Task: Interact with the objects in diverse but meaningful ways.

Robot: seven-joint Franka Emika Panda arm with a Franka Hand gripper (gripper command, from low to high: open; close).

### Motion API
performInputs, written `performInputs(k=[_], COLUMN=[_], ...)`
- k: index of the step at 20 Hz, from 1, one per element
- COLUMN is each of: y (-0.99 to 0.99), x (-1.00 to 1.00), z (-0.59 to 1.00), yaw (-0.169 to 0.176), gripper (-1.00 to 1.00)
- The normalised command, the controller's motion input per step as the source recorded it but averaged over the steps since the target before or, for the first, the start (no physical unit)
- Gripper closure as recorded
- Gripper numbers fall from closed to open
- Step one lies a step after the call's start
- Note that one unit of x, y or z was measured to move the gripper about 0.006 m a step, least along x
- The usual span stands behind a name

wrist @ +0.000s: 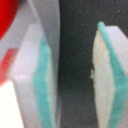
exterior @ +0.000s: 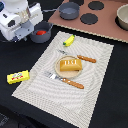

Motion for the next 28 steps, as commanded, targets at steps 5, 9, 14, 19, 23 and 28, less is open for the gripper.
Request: performInputs(k=[5, 9, 14, 19, 23, 28], y=[0.25, 0.31, 0.33, 0.24, 0.05, -0.11], x=[0.0, 0.01, 0.0, 0.04, 0.34, 0.77], z=[-0.17, -0.04, 0.88, 1.0, 0.96, 0.8], yaw=[0.0, 0.0, -0.016, -0.039, -0.057, -0.073], gripper=[1.0, 1.0, 1.0, 1.0, 1.0, 1.0])
